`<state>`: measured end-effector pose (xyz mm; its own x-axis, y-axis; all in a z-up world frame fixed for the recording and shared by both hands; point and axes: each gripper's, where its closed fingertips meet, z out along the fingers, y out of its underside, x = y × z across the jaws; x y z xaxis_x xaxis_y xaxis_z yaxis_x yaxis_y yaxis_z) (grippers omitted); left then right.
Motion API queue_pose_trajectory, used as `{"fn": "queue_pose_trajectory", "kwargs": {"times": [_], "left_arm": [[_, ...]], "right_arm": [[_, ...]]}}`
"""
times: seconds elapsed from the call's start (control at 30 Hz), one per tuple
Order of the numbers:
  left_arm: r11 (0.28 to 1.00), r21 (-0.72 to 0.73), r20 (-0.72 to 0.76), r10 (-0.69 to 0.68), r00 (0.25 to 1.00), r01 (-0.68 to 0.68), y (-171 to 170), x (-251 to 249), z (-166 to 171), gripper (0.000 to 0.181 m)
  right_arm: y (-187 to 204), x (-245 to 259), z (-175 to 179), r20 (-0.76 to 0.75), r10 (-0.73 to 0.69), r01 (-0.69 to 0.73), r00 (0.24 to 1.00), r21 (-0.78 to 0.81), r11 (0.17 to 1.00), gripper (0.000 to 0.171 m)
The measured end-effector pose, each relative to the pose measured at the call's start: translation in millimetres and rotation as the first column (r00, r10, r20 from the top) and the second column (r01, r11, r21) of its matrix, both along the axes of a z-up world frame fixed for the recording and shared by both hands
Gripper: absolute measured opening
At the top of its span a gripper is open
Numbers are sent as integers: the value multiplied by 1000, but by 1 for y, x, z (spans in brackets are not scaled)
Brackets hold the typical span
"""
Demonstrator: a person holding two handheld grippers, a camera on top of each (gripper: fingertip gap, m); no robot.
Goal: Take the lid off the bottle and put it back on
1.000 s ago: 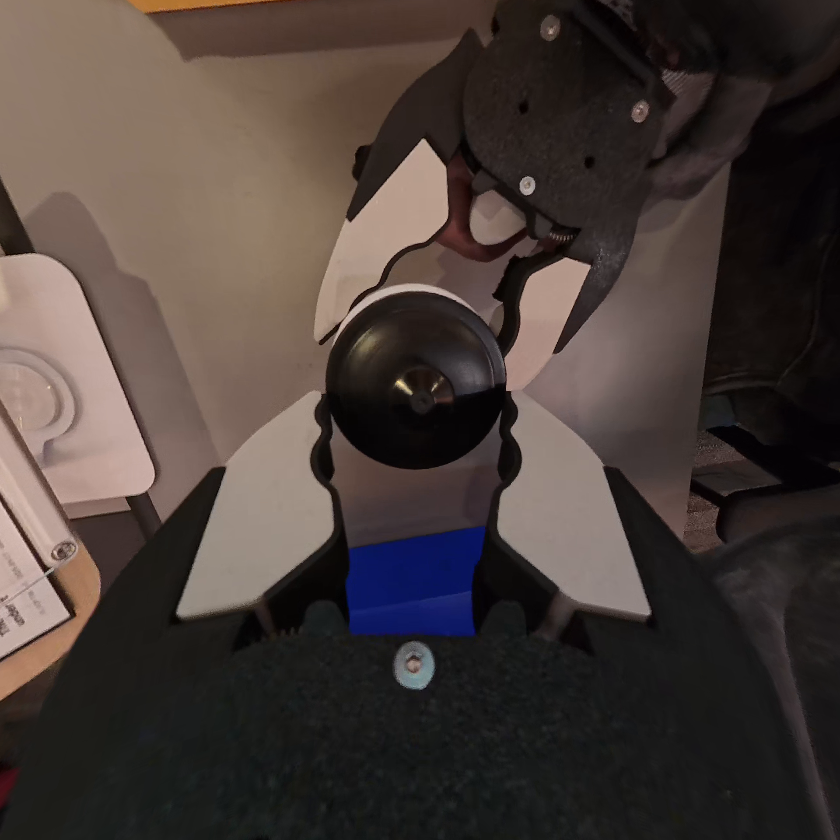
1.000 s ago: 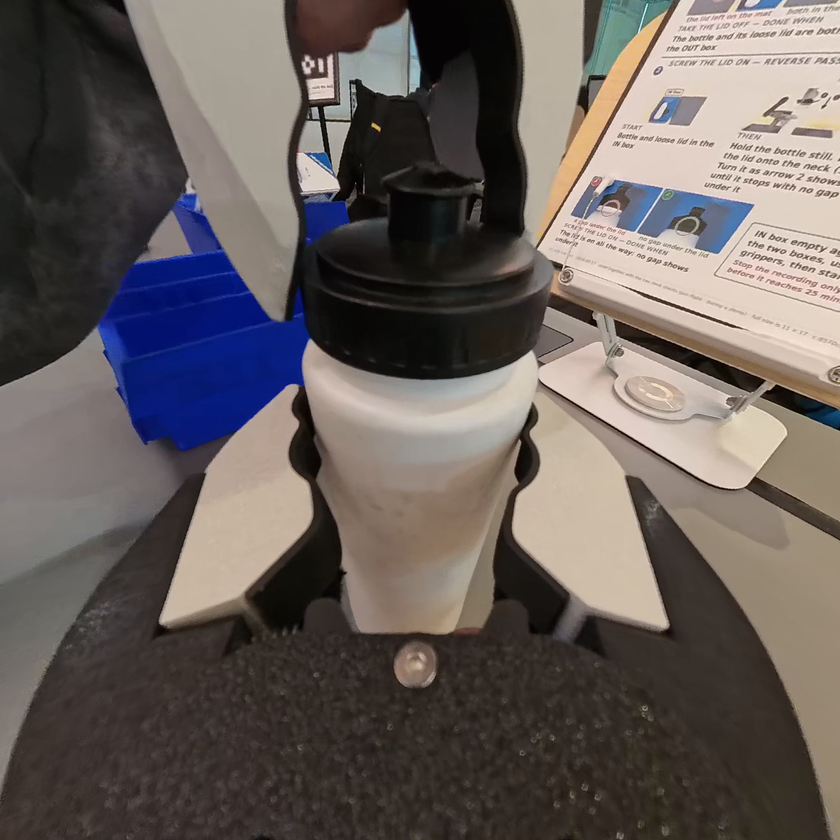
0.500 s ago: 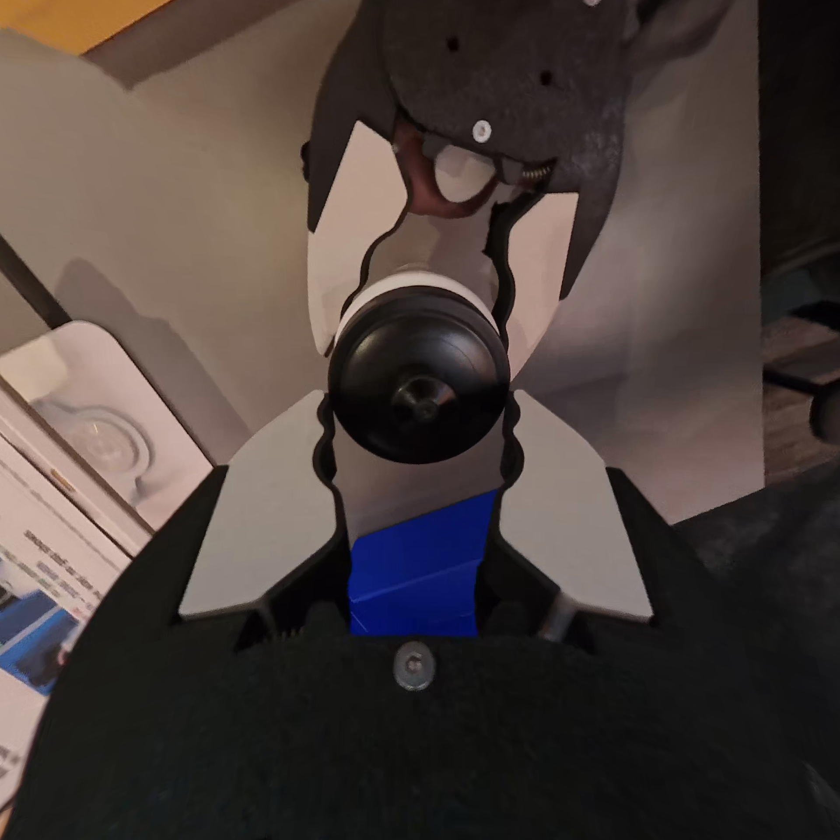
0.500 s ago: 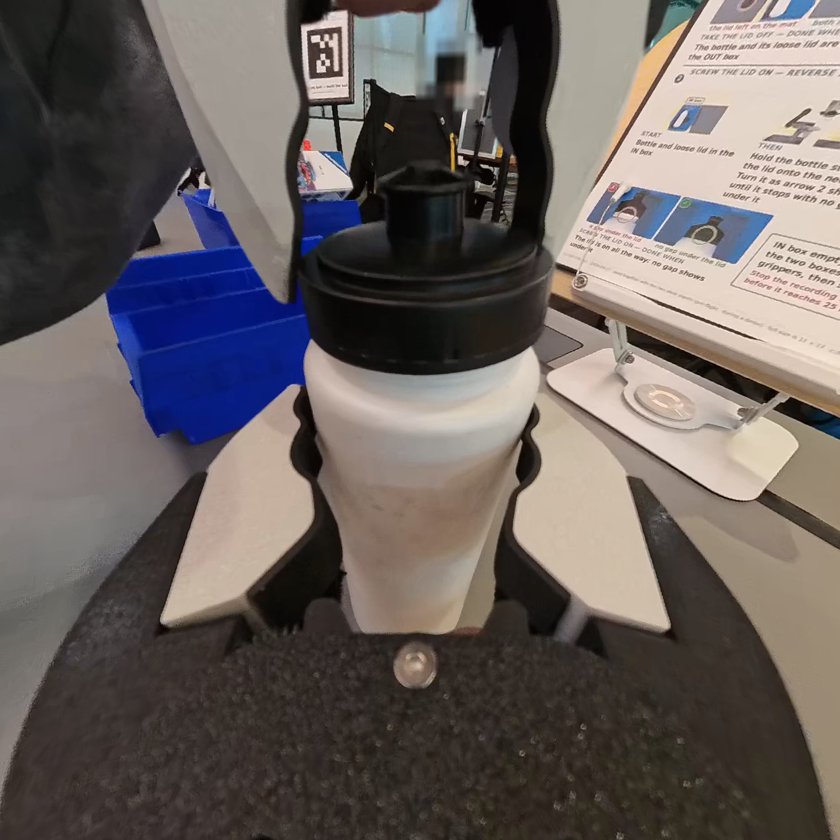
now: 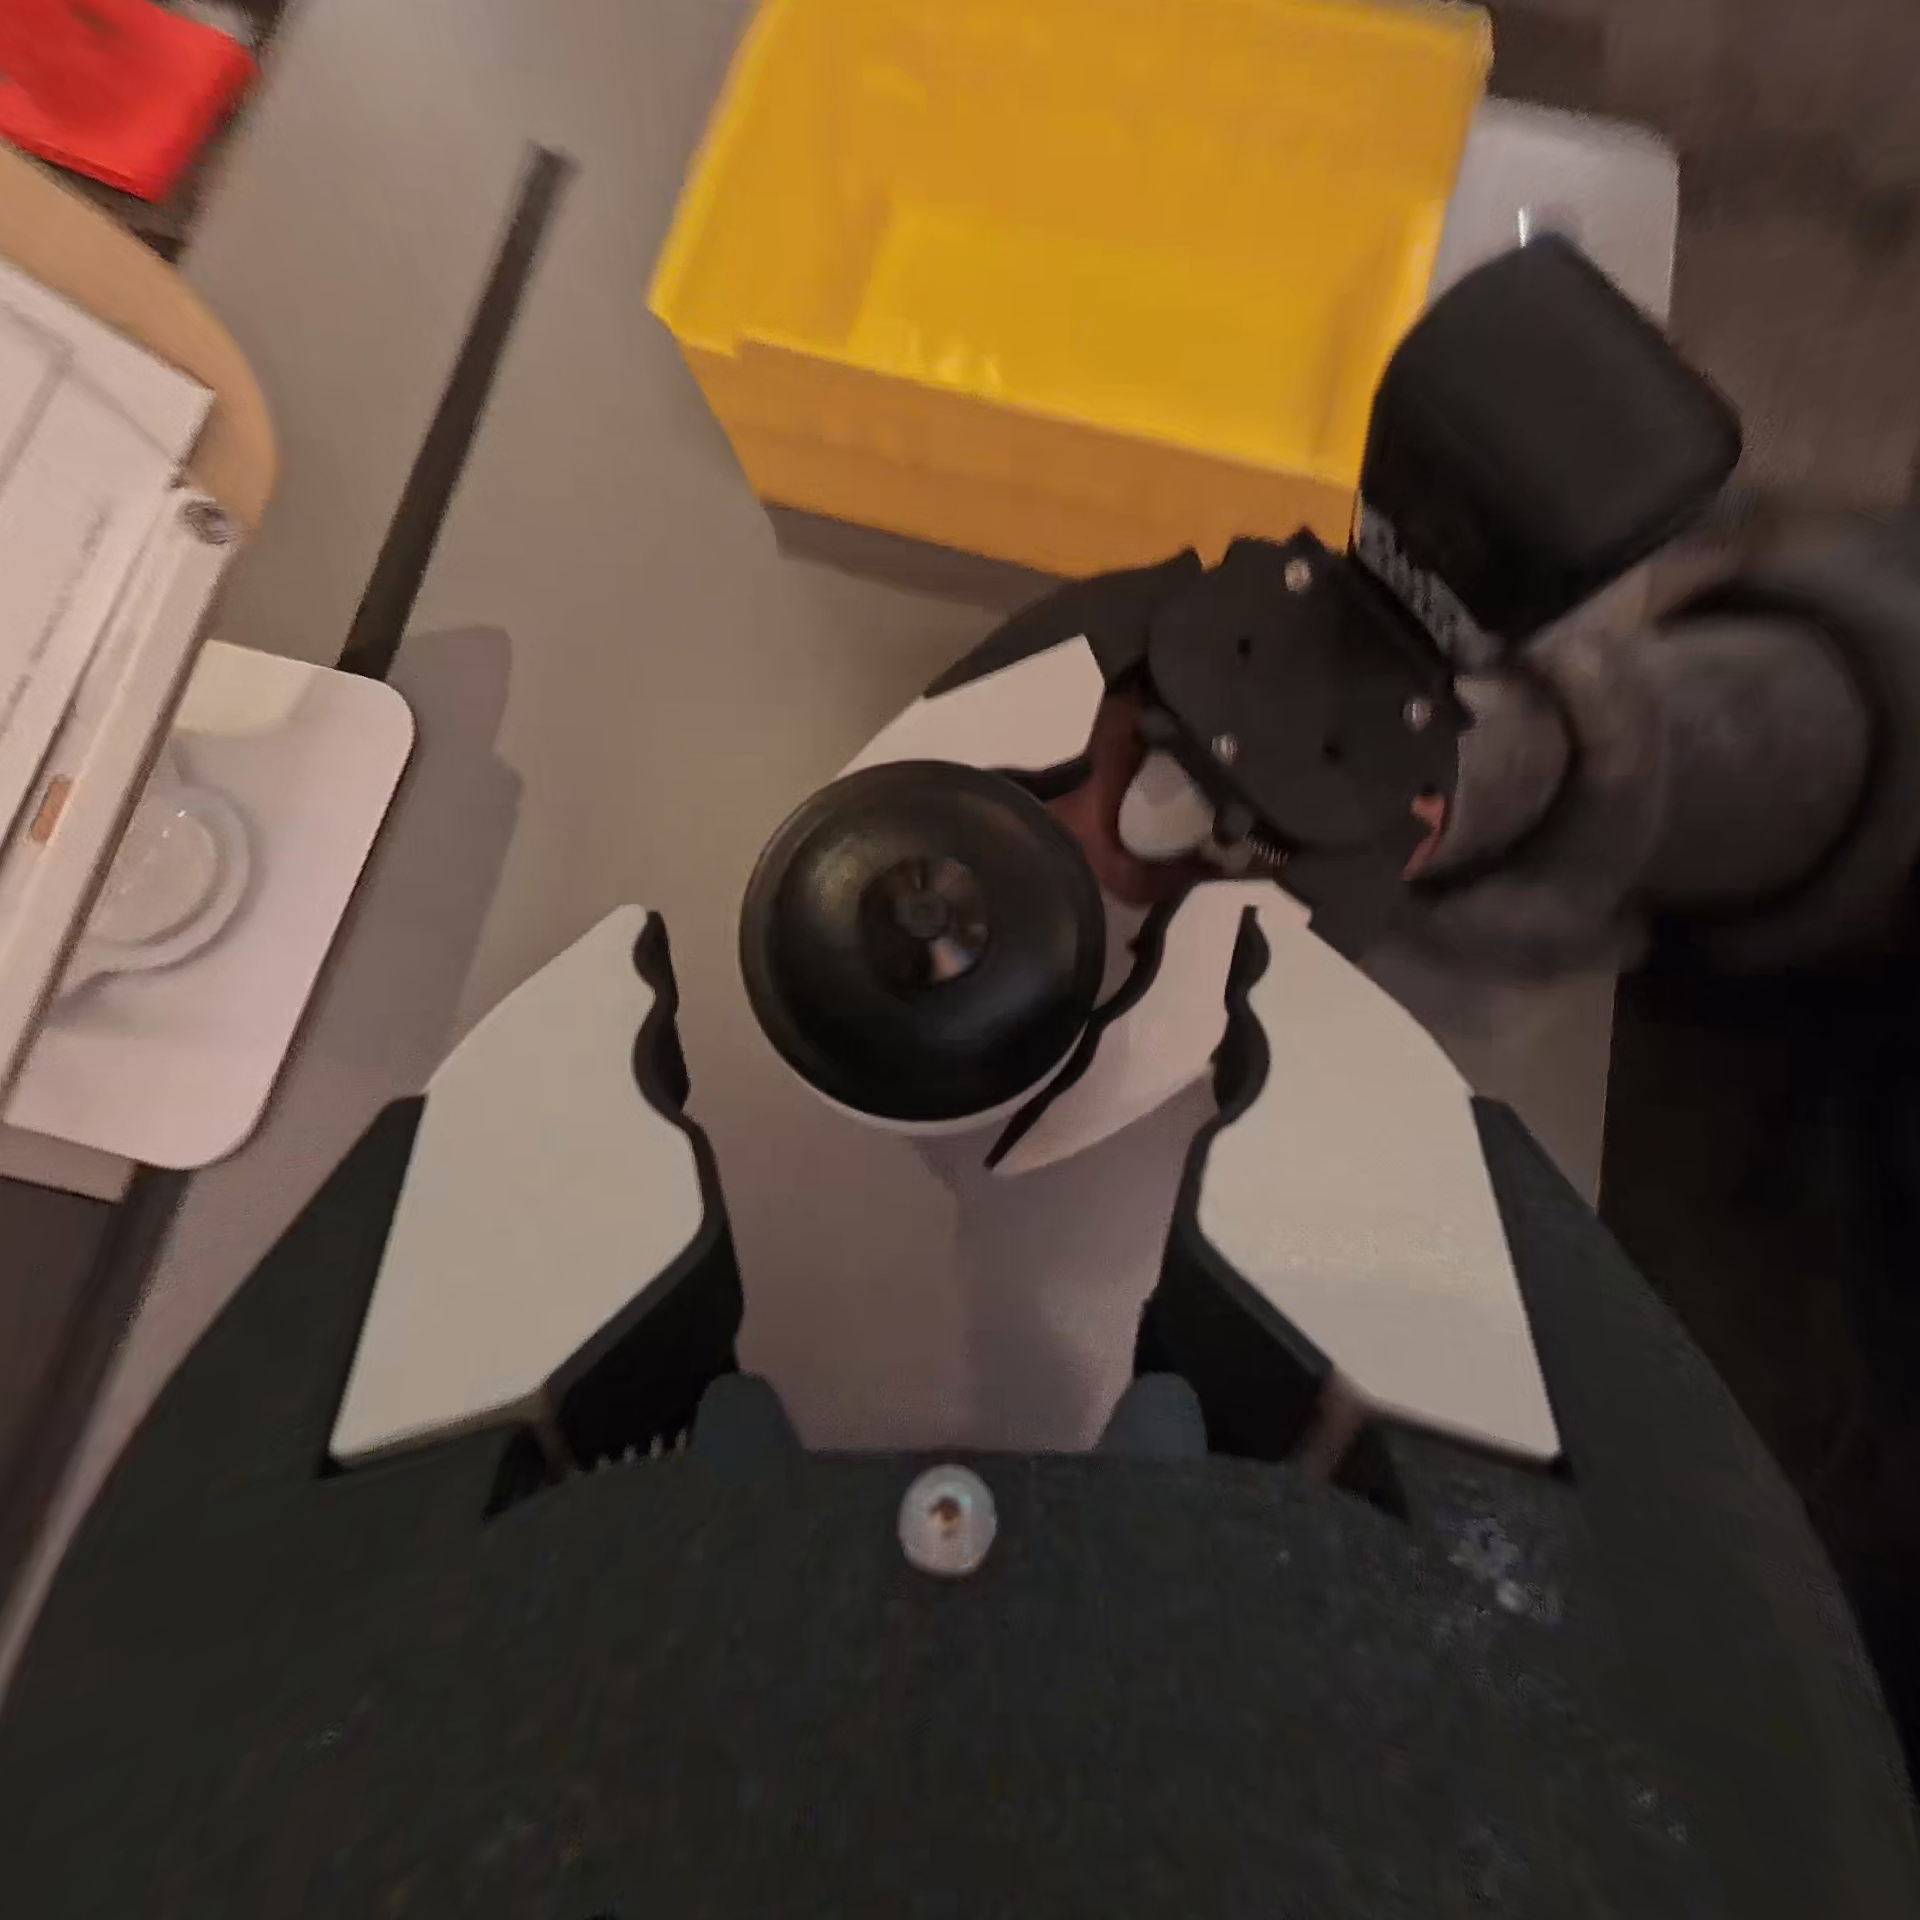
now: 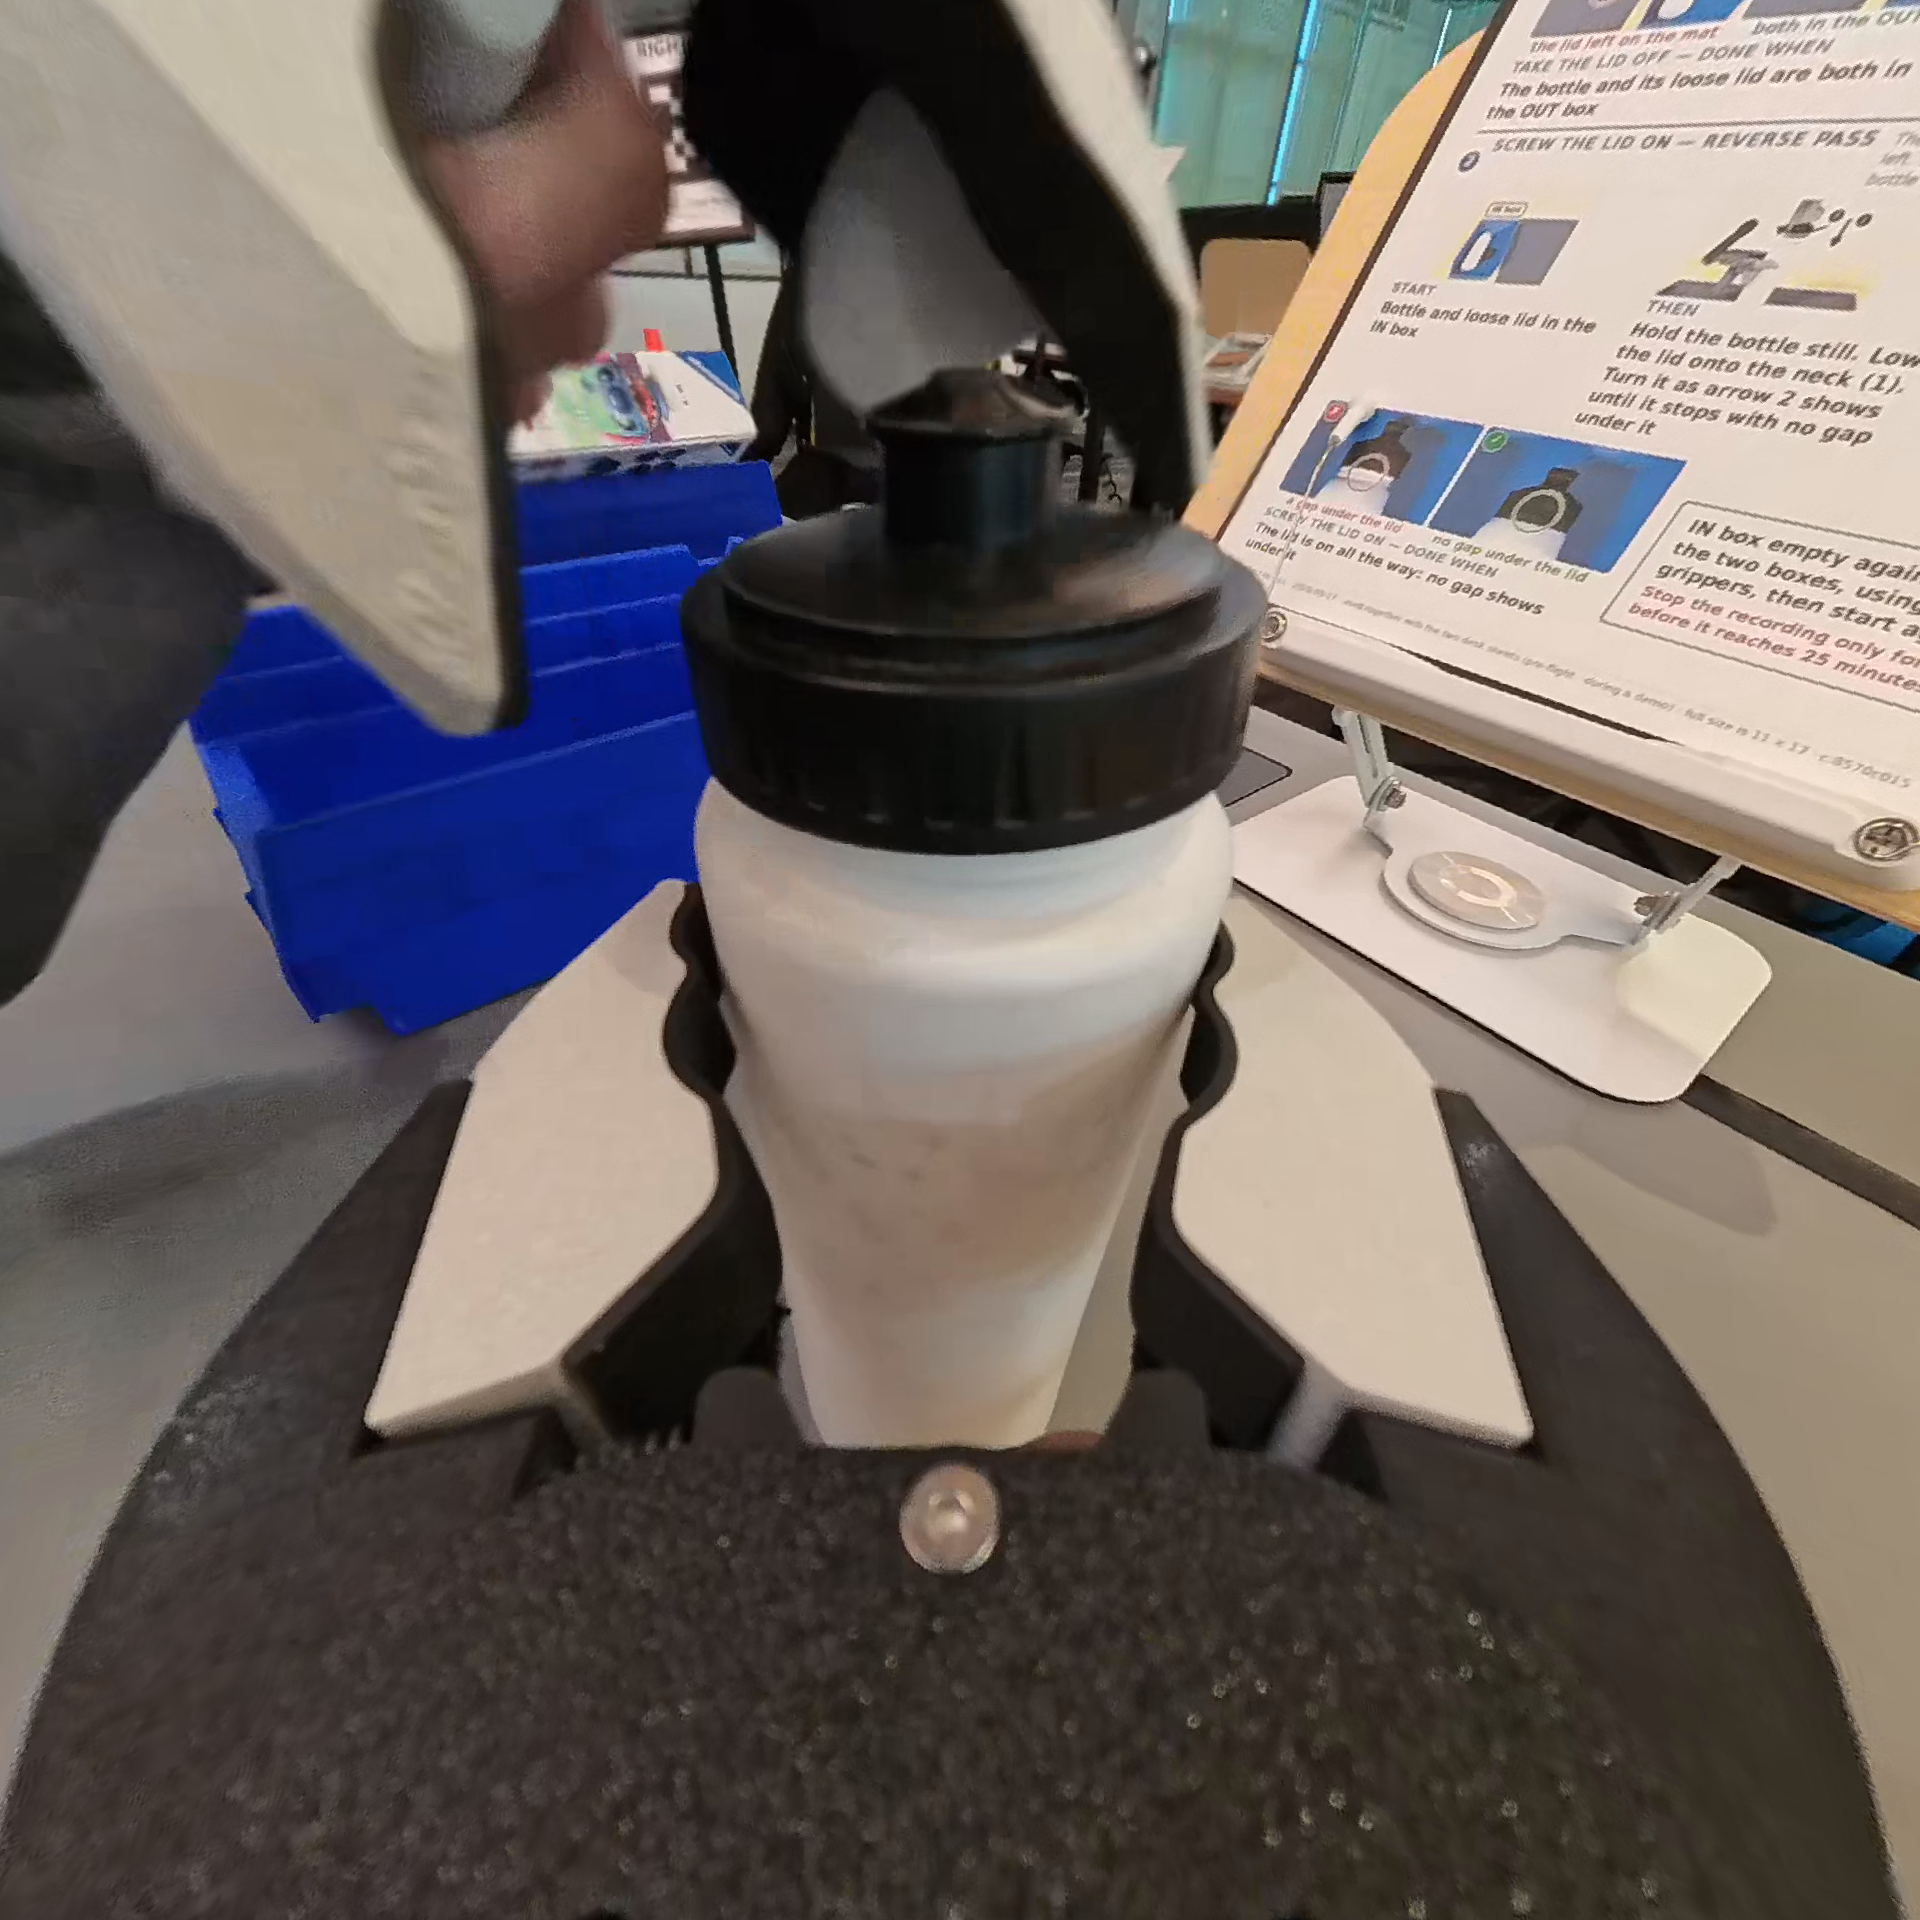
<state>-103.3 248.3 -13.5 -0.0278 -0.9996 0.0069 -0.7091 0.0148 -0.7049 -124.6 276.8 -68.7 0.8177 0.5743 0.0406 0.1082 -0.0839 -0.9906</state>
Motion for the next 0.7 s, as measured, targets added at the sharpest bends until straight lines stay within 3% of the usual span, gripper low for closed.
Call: {"fn": "queue_pose_trajectory", "kwargs": {"times": [0.1, 0.23, 0.33, 0.5, 0.7], "left_arm": [[983, 11, 156, 182, 971, -186, 3, -3, -3, 98], [940, 51, 269, 312, 911, -337, 13, -2, -5, 94], [937, -27, 284, 340, 896, -347, 16, 5, -10, 73], [920, -131, 354, 391, 849, -369, 18, 5, -7, 71], [892, -97, 320, 448, 835, -442, 23, 2, -1, 71]], "right_arm": [[0, 0, 0, -3, -1, 1, 1000, 2, 1000, 87], [1, 0, 0, -9, 7, -7, 1000, 11, 1000, 87], [1, -1, 1, -15, 16, -15, 1000, 18, 1000, 87], [2, 1, 1, -17, 9, -8, 1000, 19, 1000, 87], [2, 1, 1, -19, 3, -2, 1000, 21, 1000, 87]]}}
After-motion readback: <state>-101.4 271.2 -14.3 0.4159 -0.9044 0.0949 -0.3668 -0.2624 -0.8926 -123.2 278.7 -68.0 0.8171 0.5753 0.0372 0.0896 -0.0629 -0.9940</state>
